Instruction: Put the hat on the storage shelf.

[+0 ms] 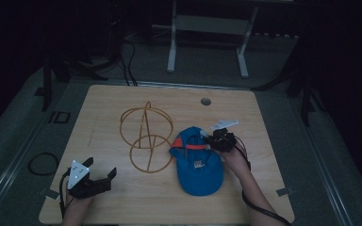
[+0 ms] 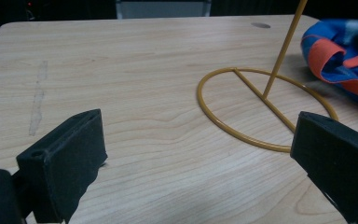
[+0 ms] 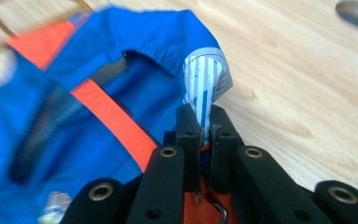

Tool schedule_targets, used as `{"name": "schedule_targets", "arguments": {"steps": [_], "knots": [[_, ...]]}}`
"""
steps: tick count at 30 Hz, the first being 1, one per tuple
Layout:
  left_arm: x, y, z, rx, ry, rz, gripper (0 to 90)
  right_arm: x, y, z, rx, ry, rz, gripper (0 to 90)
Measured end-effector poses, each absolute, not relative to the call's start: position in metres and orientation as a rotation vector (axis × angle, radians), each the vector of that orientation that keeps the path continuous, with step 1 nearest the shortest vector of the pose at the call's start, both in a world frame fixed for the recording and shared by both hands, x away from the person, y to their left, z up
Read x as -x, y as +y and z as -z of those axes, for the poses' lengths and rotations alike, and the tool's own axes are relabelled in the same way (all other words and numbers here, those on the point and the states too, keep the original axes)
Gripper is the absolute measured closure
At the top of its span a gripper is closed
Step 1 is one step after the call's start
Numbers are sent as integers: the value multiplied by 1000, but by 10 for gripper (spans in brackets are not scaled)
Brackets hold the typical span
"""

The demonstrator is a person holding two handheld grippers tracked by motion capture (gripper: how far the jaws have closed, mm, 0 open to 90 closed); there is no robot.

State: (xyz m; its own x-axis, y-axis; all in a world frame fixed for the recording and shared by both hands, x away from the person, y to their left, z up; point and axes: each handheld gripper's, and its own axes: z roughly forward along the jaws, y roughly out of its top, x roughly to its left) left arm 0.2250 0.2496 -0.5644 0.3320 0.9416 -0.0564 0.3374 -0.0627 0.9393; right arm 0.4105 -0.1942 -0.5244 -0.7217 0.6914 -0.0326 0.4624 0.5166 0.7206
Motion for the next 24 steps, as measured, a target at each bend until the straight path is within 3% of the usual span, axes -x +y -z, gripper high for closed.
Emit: {"name": "schedule_targets", "arguments": {"steps": [13, 24], "knots": [[-223, 253, 549, -1643, 1207, -703, 42, -369, -211, 450, -887, 2292, -1241, 855], [-210, 243, 499, -1625, 1106, -710, 51, -352, -223, 403, -846, 2177, -1335, 855]]}}
